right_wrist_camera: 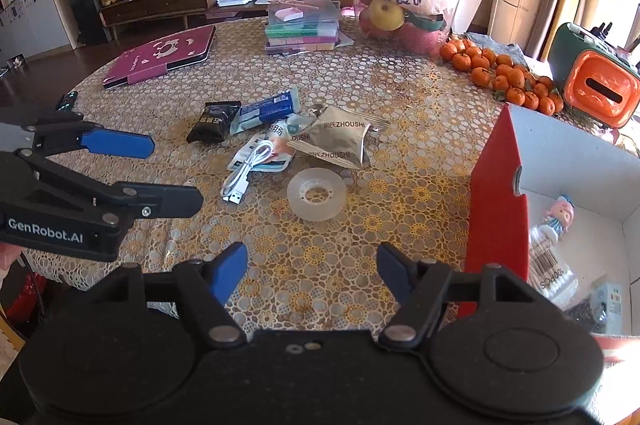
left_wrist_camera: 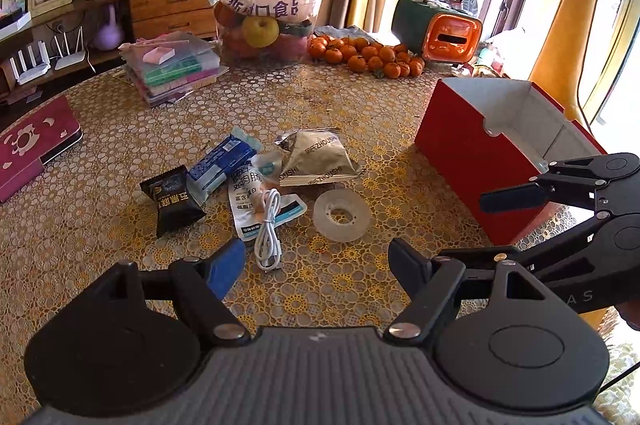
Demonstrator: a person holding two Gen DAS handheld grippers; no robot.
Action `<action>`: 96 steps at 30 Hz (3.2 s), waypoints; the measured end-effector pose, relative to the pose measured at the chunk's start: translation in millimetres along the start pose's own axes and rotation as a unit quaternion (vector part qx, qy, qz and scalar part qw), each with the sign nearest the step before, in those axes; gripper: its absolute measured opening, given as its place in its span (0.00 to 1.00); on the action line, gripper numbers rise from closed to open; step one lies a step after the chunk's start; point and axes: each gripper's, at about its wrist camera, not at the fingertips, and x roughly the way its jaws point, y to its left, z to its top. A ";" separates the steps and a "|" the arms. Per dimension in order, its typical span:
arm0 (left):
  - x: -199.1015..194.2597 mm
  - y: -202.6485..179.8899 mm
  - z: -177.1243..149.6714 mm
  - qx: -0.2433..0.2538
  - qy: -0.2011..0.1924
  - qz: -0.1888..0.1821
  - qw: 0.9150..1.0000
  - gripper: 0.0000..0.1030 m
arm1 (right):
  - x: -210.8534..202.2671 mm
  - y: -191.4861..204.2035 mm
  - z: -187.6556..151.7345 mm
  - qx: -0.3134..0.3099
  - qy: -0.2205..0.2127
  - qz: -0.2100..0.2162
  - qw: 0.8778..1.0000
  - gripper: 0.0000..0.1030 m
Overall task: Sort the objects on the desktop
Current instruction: 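Withdraw both tools from the shoebox back toward the table items, then grasp the white cable with the left tool while the right tool grasps the clear tape roll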
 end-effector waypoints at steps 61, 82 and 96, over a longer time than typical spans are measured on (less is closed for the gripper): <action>111.6 42.9 7.8 -0.023 0.019 -0.026 0.999 0.32 | 132.7 -1.8 17.1 -0.012 -0.007 -0.019 1.000 0.57; 110.3 42.5 6.6 -0.028 0.018 -0.020 0.999 0.09 | 128.0 -2.2 12.1 -0.011 -0.010 -0.018 1.000 0.57; 90.1 33.6 4.2 -0.029 0.014 -0.018 0.999 0.09 | 99.3 -2.9 4.7 -0.008 -0.021 -0.023 0.999 0.57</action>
